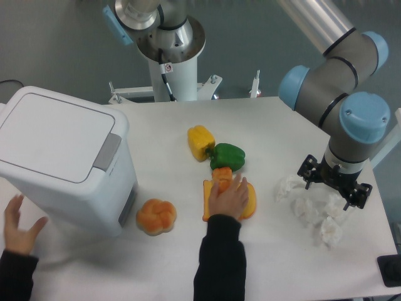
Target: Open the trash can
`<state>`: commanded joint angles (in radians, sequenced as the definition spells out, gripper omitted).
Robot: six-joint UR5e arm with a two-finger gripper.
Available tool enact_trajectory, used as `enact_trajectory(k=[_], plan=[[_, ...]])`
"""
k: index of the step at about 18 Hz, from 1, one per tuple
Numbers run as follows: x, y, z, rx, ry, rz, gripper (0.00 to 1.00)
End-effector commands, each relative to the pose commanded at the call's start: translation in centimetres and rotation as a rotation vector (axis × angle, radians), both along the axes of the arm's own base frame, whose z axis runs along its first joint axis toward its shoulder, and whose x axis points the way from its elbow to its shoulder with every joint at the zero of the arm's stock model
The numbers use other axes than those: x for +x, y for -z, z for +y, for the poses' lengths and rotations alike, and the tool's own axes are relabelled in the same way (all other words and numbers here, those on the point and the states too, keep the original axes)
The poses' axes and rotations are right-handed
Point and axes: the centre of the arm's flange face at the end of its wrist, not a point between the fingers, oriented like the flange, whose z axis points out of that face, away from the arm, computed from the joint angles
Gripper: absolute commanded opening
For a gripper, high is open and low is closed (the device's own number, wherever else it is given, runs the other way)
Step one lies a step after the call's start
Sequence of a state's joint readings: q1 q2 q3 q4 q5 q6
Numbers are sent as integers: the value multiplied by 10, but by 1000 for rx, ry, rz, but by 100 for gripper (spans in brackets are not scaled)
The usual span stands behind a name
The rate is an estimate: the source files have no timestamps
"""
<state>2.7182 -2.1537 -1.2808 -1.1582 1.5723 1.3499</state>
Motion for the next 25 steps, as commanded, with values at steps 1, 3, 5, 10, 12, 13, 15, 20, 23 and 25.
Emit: enact_trajectory(k=[1,3,5,10,12,13,15,20,23,25], plan=[[1,2,-1,-4,1,-1,100],[2,0,0,-2,1,3,100],[4,-4,1,5,3,4,100],[25,-2,6,4,-1,-12,100],[28,-3,9,40,-25,12,100],[29,-7,12,86,-64,26,100],[39,-13,10,116,-143,22,100],[74,-65,16,282,-303,-24,100],[96,-99,21,363,-319,-34,100],[103,-110,22,376,-333,-31,100]])
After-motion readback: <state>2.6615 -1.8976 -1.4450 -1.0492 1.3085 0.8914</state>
